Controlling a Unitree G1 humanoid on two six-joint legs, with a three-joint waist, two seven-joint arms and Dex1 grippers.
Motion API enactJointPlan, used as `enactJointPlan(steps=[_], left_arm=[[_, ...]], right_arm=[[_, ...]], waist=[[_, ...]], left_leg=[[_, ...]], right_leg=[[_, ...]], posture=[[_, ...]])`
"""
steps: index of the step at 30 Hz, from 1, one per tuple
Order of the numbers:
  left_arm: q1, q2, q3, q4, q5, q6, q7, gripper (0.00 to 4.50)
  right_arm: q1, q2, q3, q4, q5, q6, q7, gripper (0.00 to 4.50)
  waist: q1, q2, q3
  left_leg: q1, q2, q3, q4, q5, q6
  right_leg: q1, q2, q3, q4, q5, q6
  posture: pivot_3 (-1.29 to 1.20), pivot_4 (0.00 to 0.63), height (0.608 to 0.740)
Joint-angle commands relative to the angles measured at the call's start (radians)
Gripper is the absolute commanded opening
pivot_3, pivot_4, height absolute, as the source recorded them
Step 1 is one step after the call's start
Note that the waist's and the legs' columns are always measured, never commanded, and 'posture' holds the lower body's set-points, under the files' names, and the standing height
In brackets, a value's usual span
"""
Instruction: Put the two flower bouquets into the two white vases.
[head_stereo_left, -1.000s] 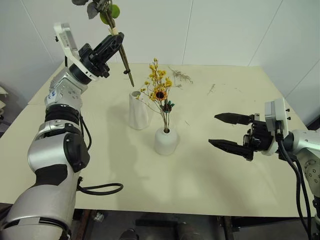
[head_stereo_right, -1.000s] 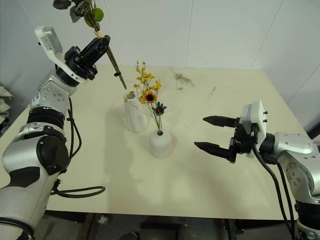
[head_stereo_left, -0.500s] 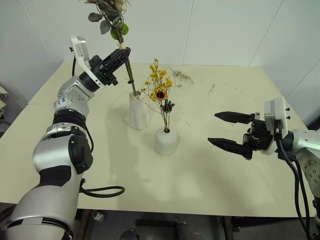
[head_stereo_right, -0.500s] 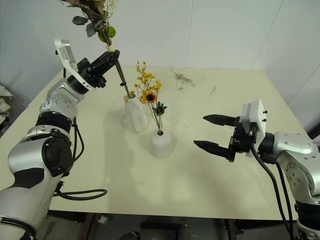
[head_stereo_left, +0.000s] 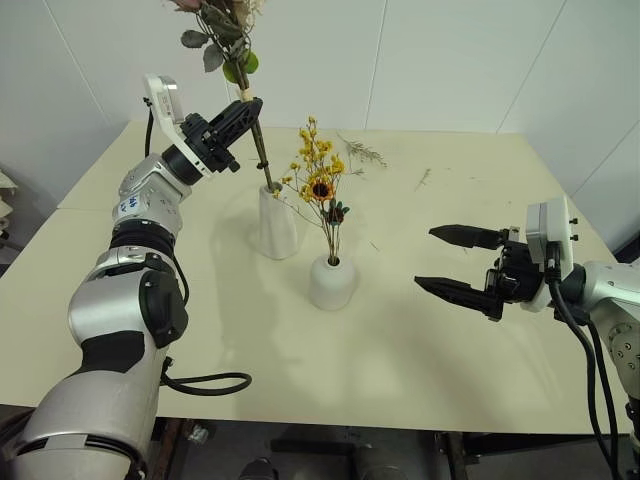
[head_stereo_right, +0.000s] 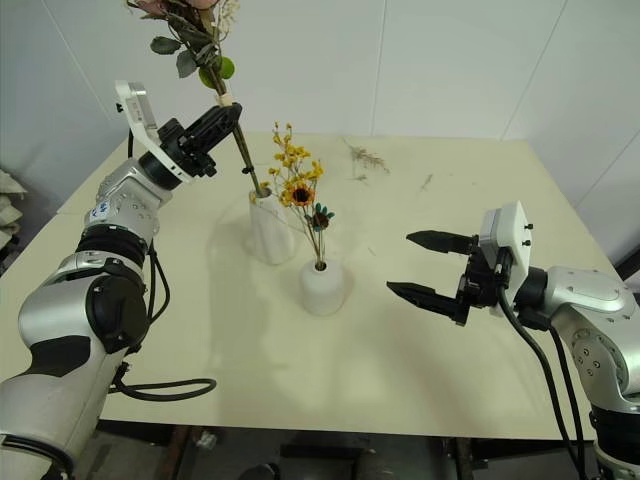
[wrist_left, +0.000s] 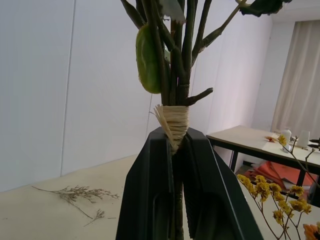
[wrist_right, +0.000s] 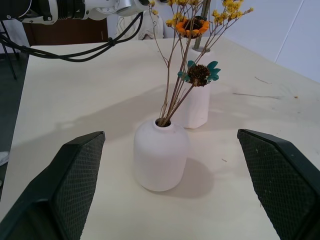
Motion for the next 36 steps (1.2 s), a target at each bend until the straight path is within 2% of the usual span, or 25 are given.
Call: enactJointPlan(steps=[1, 19, 36], left_arm=[[0.0, 0.003, -0.017, 0.004, 0.034, -0.019, 0.013, 0.0], [-0.018, 0.0, -0.003, 0.009, 0.035, -0.026, 0.063, 0.0], [-0.052, -0.01, 0.003, 0.002, 0.027, -0.031, 0.045, 0.0]], right_arm=[[0.002, -0.006, -0.012, -0.03, 0.006, -0.01, -0.008, 4.5], [0.003, -0.008, 0.003, -0.023, -0.006, -0.016, -0.003, 4.5], [0.011, -0.004, 0.01, -0.026, -0.019, -0.019, -0.004, 4.5]], waist=[[0.0, 0.0, 0.0], [0.0, 0.0, 0.0], [-0.001, 0.0, 0.0]], left_leg=[[0.0, 0.0, 0.0, 0.0, 0.0, 0.0], [0.0, 0.0, 0.0, 0.002, 0.0, 0.0], [0.0, 0.0, 0.0, 0.002, 0.0, 0.0]], right_leg=[[0.0, 0.0, 0.0, 0.0, 0.0, 0.0], [0.001, 0.0, 0.0, 0.001, 0.0, 0.0], [0.001, 0.0, 0.0, 0.001, 0.0, 0.0]], posture=[[0.0, 0.15, 0.74], [0.0, 0.15, 0.74], [0.0, 0.15, 0.74]])
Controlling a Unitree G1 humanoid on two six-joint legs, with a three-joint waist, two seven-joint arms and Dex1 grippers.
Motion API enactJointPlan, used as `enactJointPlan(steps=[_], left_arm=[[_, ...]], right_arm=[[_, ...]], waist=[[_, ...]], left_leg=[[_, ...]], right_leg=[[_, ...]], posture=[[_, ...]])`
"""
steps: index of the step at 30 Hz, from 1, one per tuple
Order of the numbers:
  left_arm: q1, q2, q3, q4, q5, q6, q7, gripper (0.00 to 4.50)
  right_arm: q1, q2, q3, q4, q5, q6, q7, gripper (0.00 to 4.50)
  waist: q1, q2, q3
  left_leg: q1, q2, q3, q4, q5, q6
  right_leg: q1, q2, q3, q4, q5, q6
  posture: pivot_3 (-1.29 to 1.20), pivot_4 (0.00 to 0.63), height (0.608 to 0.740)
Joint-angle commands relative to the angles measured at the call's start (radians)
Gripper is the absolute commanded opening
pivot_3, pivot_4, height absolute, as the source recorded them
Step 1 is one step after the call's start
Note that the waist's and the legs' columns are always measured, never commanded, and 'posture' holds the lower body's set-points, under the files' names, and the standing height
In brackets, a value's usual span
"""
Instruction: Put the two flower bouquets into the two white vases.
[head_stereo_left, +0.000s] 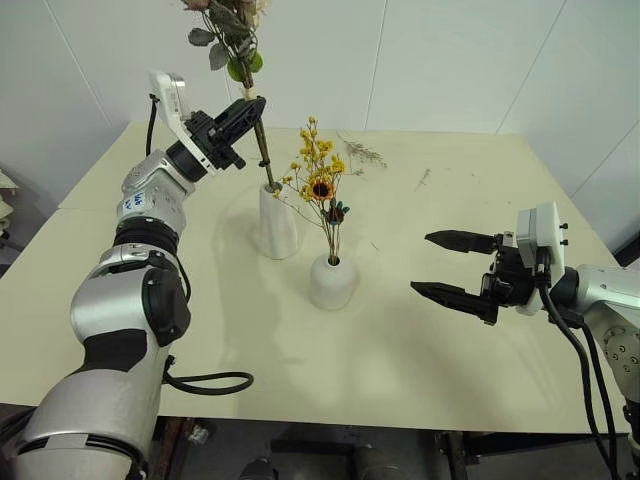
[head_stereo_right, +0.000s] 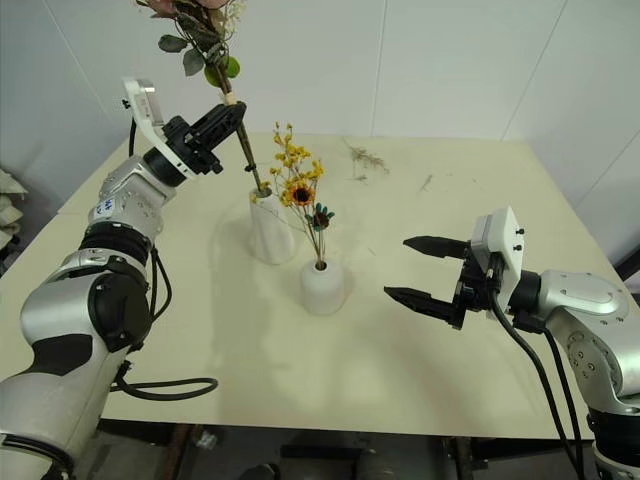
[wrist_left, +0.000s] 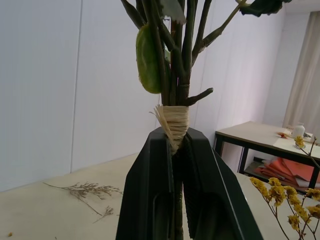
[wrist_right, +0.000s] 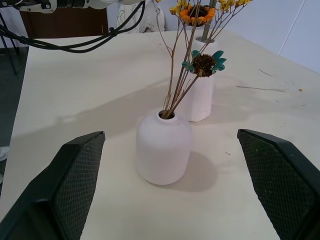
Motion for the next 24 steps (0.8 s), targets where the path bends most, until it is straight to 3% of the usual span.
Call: enactJointPlan(steps=[1, 24], left_arm=[[-0.037, 0.005, 0.009, -0.006, 0.0, -0.012, -0.002, 0.0], [0.03, -0.011, -0.014, 0.005, 0.058, -0.017, 0.005, 0.0]], right_arm=[[0.004, -0.004, -0.013, -0.026, 0.001, -0.018, -0.002, 4.5], [0.005, -0.005, -0.009, -0.022, -0.004, -0.018, -0.004, 4.5]], waist=[[0.0, 0.0, 0.0], [0.0, 0.0, 0.0]], left_leg=[[0.0, 0.0, 0.0, 0.0, 0.0, 0.0], [0.0, 0.0, 0.0, 0.0, 0.0, 0.0]], right_leg=[[0.0, 0.0, 0.0, 0.0, 0.0, 0.0], [0.0, 0.0, 0.0, 0.0, 0.0, 0.0]], posture=[[0.0, 0.15, 0.74], [0.0, 0.15, 0.74]])
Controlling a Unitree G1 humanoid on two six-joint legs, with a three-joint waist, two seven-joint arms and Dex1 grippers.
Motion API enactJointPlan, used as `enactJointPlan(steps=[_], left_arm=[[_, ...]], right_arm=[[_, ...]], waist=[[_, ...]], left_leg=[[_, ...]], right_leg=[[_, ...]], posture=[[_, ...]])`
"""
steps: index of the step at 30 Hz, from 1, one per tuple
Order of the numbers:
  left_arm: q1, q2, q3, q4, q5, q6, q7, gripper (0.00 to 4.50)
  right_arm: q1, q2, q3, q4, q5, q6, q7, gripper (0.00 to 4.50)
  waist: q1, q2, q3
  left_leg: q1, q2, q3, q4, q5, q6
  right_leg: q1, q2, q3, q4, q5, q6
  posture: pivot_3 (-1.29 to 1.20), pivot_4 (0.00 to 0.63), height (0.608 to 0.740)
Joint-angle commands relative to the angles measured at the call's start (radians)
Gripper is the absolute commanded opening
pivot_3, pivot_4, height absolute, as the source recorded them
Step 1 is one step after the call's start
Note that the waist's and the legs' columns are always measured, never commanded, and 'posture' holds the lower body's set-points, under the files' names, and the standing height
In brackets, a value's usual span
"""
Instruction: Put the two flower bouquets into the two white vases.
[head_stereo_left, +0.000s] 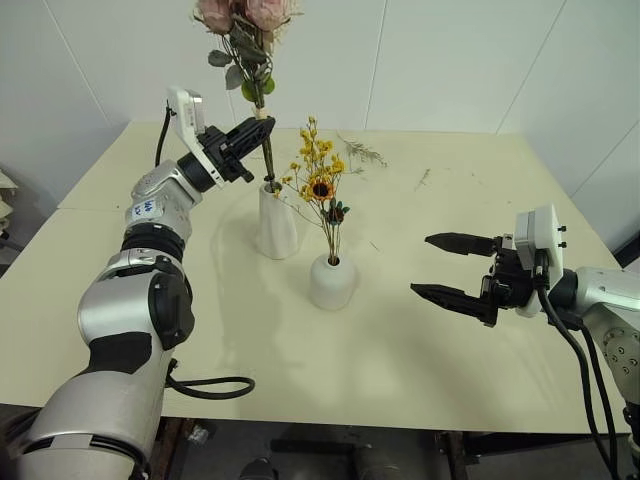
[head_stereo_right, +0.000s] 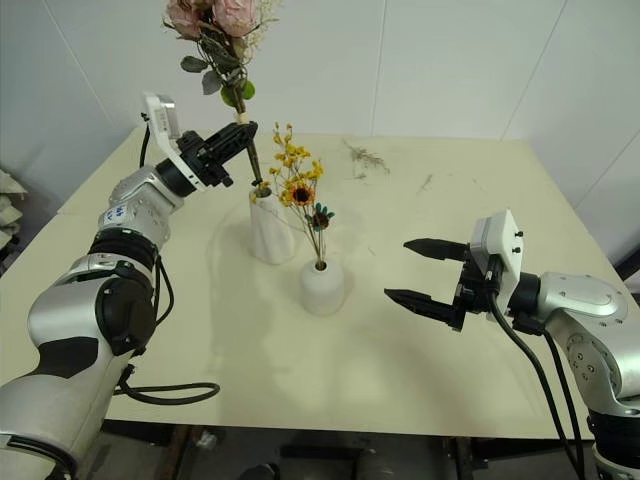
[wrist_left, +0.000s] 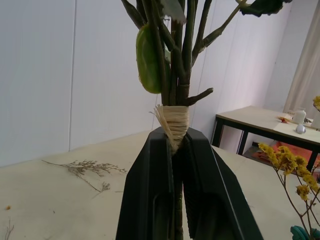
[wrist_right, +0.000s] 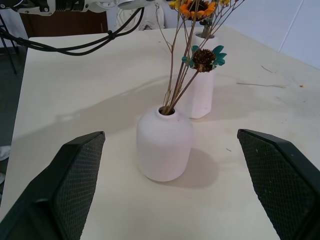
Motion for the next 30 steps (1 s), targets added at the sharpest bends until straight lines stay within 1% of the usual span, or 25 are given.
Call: enactJointPlan(steps=[1, 6, 8, 9, 13, 21, 30], left_arm=[[0.003, 0.003, -0.003, -0.013, 0.005, -0.015, -0.009, 0.0], [0.013, -0.002, -0.009, -0.014, 0.017, -0.016, -0.016, 0.0], [0.018, -0.004, -0.013, -0.016, 0.022, -0.017, -0.025, 0.71], [0.02, -0.003, -0.018, -0.017, 0.027, -0.016, -0.027, 0.86], [0.024, 0.017, -0.033, -0.029, 0.025, 0.026, -0.091, 2.02], [0.045, 0.048, -0.043, -0.051, 0.024, 0.013, -0.108, 4.41], [0.056, 0.028, -0.042, -0.049, 0.024, -0.015, -0.071, 4.46]], right_arm=[[-0.005, -0.005, -0.01, -0.022, -0.002, -0.018, -0.004, 4.5], [-0.01, -0.003, -0.005, -0.016, -0.006, -0.021, -0.001, 4.5], [-0.013, -0.002, -0.002, -0.014, -0.008, -0.023, -0.001, 4.5], [-0.014, -0.001, -0.001, -0.013, -0.008, -0.023, -0.001, 4.5], [-0.013, 0.001, -0.003, -0.016, -0.009, -0.022, -0.003, 4.5], [-0.023, 0.005, 0.005, -0.006, -0.015, -0.024, 0.001, 4.5], [-0.052, 0.01, 0.03, 0.019, -0.025, -0.031, 0.011, 4.5]], waist=[[0.0, 0.0, 0.0], [0.001, 0.0, 0.0], [0.001, 0.0, 0.0], [0.0, 0.0, 0.0], [0.0, 0.0, 0.0], [-0.001, 0.0, 0.0], [0.001, 0.0, 0.0]], left_leg=[[0.0, 0.0, 0.0, 0.0, 0.0, 0.0], [0.0, 0.0, 0.0, 0.0, 0.0, 0.0], [0.0, 0.0, 0.0, 0.0, 0.0, 0.0], [0.0, 0.0, 0.0, 0.0, 0.0, 0.0], [0.0, 0.0, 0.0, 0.0, 0.0, 0.0], [0.0, 0.0, 0.0, 0.0, 0.0, 0.0], [0.0, 0.0, 0.0, 0.0, 0.0, 0.0]], right_leg=[[0.0, 0.0, 0.0, 0.0, 0.0, 0.0], [0.0, 0.0, 0.0, 0.0, 0.0, 0.0], [0.0, 0.0, 0.0, 0.0, 0.0, 0.0], [0.0, 0.0, 0.0, 0.0, 0.0, 0.0], [0.0, 0.0, 0.0, 0.0, 0.0, 0.0], [0.0, 0.0, 0.0, 0.0, 0.0, 0.0], [0.0, 0.0, 0.0, 0.0, 0.0, 0.0]], posture=[[0.0, 0.15, 0.74], [0.0, 0.15, 0.74], [0.0, 0.15, 0.74], [0.0, 0.15, 0.74], [0.0, 0.15, 0.74], [0.0, 0.15, 0.74], [0.0, 0.15, 0.74]])
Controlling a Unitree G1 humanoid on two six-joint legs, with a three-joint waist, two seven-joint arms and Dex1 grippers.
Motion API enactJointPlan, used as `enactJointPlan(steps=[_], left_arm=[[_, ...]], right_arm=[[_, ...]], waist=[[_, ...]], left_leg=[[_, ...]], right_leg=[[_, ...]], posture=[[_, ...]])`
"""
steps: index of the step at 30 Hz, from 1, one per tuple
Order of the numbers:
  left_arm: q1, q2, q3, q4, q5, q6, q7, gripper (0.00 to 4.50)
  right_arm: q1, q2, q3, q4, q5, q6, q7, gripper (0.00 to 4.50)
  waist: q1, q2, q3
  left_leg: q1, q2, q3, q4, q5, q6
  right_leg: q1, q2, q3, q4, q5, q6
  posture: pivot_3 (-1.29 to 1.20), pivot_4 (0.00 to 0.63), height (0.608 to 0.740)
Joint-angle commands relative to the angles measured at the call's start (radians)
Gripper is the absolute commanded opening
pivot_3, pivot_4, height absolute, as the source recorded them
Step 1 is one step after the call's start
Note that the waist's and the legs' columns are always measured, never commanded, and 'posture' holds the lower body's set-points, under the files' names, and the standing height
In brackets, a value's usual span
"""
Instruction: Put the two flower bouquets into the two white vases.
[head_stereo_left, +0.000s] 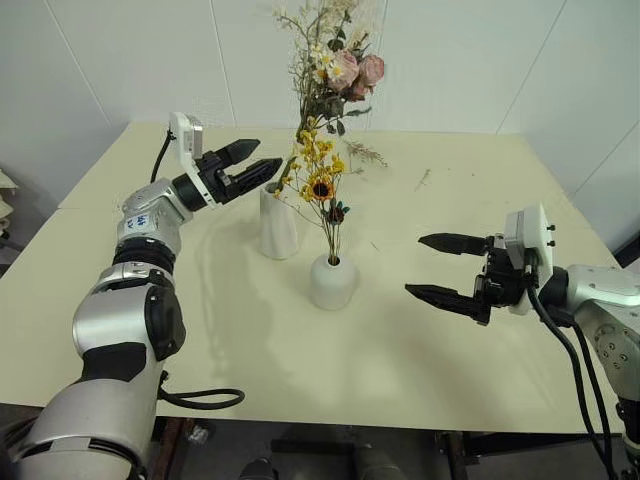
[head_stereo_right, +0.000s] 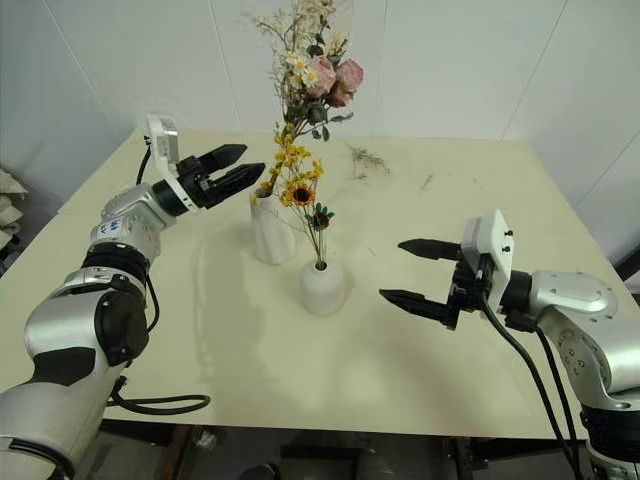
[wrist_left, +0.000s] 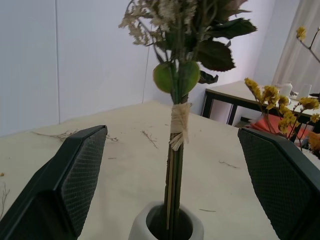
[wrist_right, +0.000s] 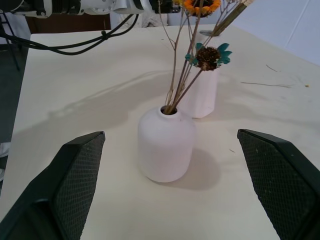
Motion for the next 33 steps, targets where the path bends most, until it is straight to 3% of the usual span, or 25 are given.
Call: enactJointPlan(steps=[1, 13, 21, 24, 33], left_arm=[[-0.017, -0.006, 0.002, -0.026, -0.002, -0.033, 0.014, 4.46], [-0.066, -0.049, -0.032, 0.005, 0.032, -0.035, 0.025, 4.46], [-0.122, -0.079, -0.102, 0.037, 0.124, -0.004, 0.16, 4.46], [-0.15, -0.082, -0.117, 0.045, 0.147, 0.04, 0.219, 3.9], [-0.173, -0.081, -0.114, 0.05, 0.17, 0.059, 0.26, 1.07]], right_arm=[[-0.018, 0.001, -0.009, -0.005, 0.0, -0.021, 0.002, 4.5], [-0.003, -0.002, -0.01, -0.016, -0.005, -0.019, -0.001, 4.5], [0.012, -0.003, -0.016, -0.032, -0.005, -0.016, -0.008, 4.5], [0.02, -0.002, -0.021, -0.04, -0.002, -0.015, -0.015, 4.5], [0.037, -0.005, -0.025, -0.051, 0.0, -0.016, -0.032, 4.5]], waist=[[0.0, 0.0, 0.0], [0.0, 0.0, 0.0], [-0.002, 0.0, 0.0], [-0.001, 0.0, 0.0], [-0.001, 0.0, 0.0]], left_leg=[[0.0, 0.0, 0.0, 0.0, 0.0, 0.0], [0.0, 0.0, 0.0, 0.0, 0.0, 0.0], [0.0, 0.0, 0.0, 0.0, 0.0, 0.0], [0.0, 0.0, 0.0, 0.0, 0.0, 0.0], [0.0, 0.0, 0.0, 0.0, 0.0, 0.0]], right_leg=[[0.0, 0.0, 0.0, 0.0, 0.0, 0.0], [0.0, 0.0, 0.0, 0.0, 0.0, 0.0], [0.0, 0.0, 0.0, 0.0, 0.0, 0.0], [0.0, 0.0, 0.0, 0.0, 0.0, 0.0], [0.0, 0.0, 0.0, 0.0, 0.0, 0.0]], posture=[[0.0, 0.15, 0.74], [0.0, 0.15, 0.74], [0.0, 0.15, 0.74], [0.0, 0.15, 0.74], [0.0, 0.15, 0.74]])
